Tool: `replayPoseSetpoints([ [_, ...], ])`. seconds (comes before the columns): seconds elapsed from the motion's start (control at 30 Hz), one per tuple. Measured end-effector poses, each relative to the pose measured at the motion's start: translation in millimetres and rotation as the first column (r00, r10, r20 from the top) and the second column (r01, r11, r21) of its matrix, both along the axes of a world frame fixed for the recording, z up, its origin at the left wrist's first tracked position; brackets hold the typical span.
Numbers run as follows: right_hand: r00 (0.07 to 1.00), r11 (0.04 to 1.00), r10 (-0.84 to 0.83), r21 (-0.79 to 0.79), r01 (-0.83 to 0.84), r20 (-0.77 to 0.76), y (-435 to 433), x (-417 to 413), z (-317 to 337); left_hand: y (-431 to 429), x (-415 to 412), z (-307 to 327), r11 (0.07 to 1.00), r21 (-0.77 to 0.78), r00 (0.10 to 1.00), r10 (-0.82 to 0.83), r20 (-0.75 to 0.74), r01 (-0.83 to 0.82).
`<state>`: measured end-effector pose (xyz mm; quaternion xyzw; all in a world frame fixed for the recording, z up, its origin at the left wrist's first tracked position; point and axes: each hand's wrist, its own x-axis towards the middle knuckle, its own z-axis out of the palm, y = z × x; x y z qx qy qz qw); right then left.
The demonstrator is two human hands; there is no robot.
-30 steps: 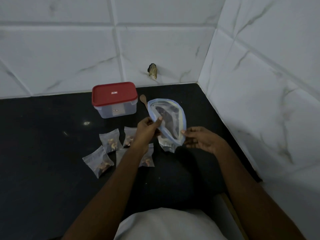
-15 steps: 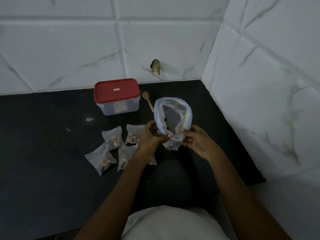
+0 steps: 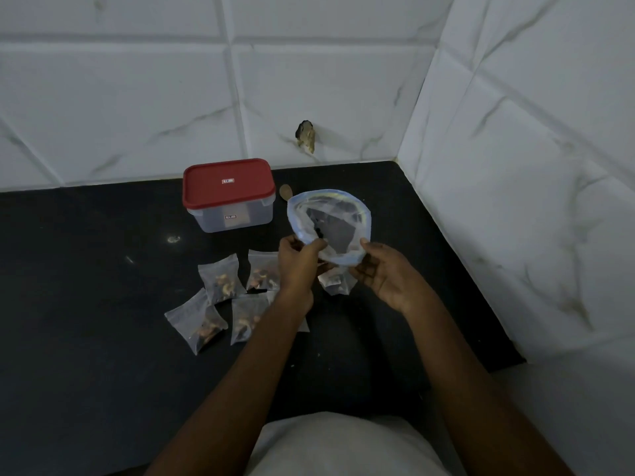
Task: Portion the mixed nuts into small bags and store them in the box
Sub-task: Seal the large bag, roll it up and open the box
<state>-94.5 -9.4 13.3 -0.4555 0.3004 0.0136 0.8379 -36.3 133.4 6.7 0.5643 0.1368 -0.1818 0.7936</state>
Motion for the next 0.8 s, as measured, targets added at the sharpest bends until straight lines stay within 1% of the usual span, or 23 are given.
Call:
replayPoseSetpoints([
  [0.03, 1.000, 1.000, -0.020, 0.019, 0.020, 0.008, -2.6, -1.5, -1.7, 0.9, -0.5, 1.5, 1.000, 0.008, 1.000, -0.022, -0.001, 0.022],
  [0.1, 0.999, 0.999, -0.046, 0.018, 0.045, 0.025, -3.3, -3.0, -4.3, 2.8, -1.3, 2.2, 0.996, 0.088, 0.999, -0.026, 0.035, 0.023],
  [0.13, 0.998, 0.999, -0.051, -0.006, 0.051, 0.022, -1.7, -2.5, -4.6, 3.7, -1.3, 1.9, 0.990, 0.139, 0.998, -0.019, 0.055, 0.011],
  [0.17, 0.999, 0.997, -0.054, -0.062, 0.054, 0.006, 0.9, -1.9, -4.5, 4.6, -1.8, 1.6, 0.981, 0.192, 0.997, -0.015, 0.077, 0.000],
  [0.2, 0.998, 0.986, -0.065, -0.158, 0.060, -0.022, 4.1, -0.7, -5.2, 5.3, -1.9, 0.7, 0.967, 0.256, 0.994, -0.021, 0.109, -0.007],
  [0.23, 0.995, 0.954, -0.089, -0.293, 0.069, -0.055, 7.1, 0.8, -7.0, 6.0, -2.2, -0.1, 0.943, 0.332, 0.989, -0.042, 0.144, -0.008],
  [0.3, 0.986, 0.831, -0.141, -0.552, 0.071, -0.085, 11.5, 3.4, -11.7, 7.6, -1.5, -1.6, 0.887, 0.462, 0.975, -0.109, 0.195, 0.006],
  [0.33, 0.985, 0.780, -0.152, -0.622, 0.069, -0.082, 12.0, 3.8, -13.8, 8.9, -0.6, -1.7, 0.870, 0.492, 0.970, -0.142, 0.197, 0.027],
  [0.37, 0.985, 0.758, -0.154, -0.649, 0.065, -0.081, 10.8, 3.8, -14.2, 10.3, 1.5, -1.4, 0.868, 0.492, 0.970, -0.170, 0.174, 0.064],
  [0.4, 0.985, 0.764, -0.148, -0.642, 0.057, -0.089, 7.8, 3.5, -13.1, 11.8, 3.8, -1.0, 0.879, 0.464, 0.974, -0.191, 0.125, 0.113],
  [0.47, 0.986, 0.834, -0.121, -0.550, 0.041, -0.111, -1.2, 5.3, -10.7, 16.1, 8.7, 1.2, 0.908, 0.372, 0.978, -0.209, 0.010, 0.190],
  [0.5, 0.986, 0.875, -0.104, -0.484, 0.029, -0.129, -5.7, 7.7, -9.5, 17.7, 12.0, 1.2, 0.916, 0.344, 0.977, -0.209, -0.027, 0.206],
  [0.57, 0.981, 0.918, -0.087, -0.395, 0.010, -0.176, -13.4, 14.3, -7.7, 19.0, 21.4, -0.8, 0.928, 0.305, 0.977, -0.203, -0.070, 0.215],
  [0.67, 0.982, 0.955, -0.087, -0.294, 0.035, -0.167, -21.8, 26.8, -6.2, 18.5, 37.4, 6.6, 0.943, 0.241, 0.971, -0.206, -0.120, 0.230],
  [0.73, 0.985, 0.960, -0.051, -0.280, 0.003, -0.164, -25.3, 36.1, -2.4, 17.2, 51.2, 11.6, 0.940, 0.229, 0.962, -0.219, -0.161, 0.252],
  [0.8, 0.986, 0.956, 0.006, -0.288, -0.056, -0.169, -28.0, 41.6, 3.6, 17.8, 61.9, 17.6, 0.919, 0.241, 0.948, -0.283, -0.147, 0.312],
])
